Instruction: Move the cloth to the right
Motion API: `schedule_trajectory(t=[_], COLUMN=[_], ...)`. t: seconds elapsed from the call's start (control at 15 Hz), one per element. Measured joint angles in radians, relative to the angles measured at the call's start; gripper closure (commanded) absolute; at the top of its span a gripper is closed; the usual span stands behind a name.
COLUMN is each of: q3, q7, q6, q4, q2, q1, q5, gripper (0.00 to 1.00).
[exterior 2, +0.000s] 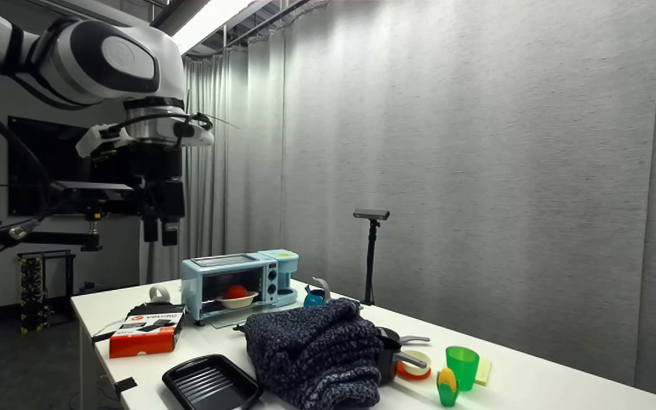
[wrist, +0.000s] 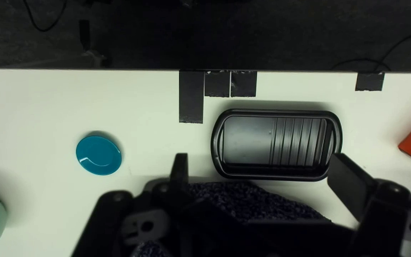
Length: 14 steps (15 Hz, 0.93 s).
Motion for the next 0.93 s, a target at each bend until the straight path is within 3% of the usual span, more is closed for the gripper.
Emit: schedule_trajectory(t=[0.27,0.53,0.93], q3=[0.011,0.013,-0.004], q7=[0.074,0.180,0.313], q6=[0.146,0.321,0.494], q4=[0.000,0.024,0.177], q2=[0.072,0.223,0.498], q1=[-0.008,-0.050,-0.082], q5=[-0.050,-0.152,-0.295], gripper=[0.00,0.00,0.00])
